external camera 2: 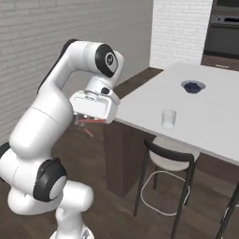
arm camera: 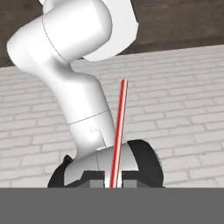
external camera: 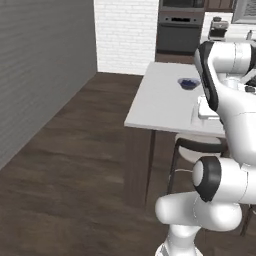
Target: Take a straw from the drawer in front and place it inside the glass cup on the dining counter.
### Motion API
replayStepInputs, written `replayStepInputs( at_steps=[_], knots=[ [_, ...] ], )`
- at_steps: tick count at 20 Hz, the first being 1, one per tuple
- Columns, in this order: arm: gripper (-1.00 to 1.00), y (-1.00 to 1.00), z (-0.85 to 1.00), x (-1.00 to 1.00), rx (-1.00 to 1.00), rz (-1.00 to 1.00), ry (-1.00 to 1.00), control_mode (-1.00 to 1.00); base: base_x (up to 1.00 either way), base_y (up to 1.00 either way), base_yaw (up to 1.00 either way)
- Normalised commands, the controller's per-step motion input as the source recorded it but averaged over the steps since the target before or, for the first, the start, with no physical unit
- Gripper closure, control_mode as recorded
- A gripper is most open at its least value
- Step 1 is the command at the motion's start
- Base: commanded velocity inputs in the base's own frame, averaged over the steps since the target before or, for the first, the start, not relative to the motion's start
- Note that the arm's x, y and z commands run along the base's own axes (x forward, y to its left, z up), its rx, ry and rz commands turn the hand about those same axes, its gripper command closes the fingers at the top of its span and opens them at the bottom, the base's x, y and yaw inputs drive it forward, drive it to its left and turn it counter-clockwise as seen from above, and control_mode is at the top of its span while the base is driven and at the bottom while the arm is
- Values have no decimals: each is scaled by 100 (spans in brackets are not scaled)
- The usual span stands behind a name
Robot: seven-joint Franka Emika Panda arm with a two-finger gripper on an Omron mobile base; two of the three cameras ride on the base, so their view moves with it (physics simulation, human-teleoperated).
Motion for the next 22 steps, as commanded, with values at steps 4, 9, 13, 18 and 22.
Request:
replayStepInputs(
  at_steps=[4,9,13,18,22],
  knots=[
    [100,0,0,0,0,0,0,100,99,0,-22],
    [100,0,0,0,0,0,0,100,98,0,-17],
    [100,0,0,0,0,0,0,100,99,0,-17],
    [100,0,1,2,0,-2,-7,-100,57,0,-13],
    [100,0,33,-18,-1,-7,-64,-100,0,0,0]
  ],
)
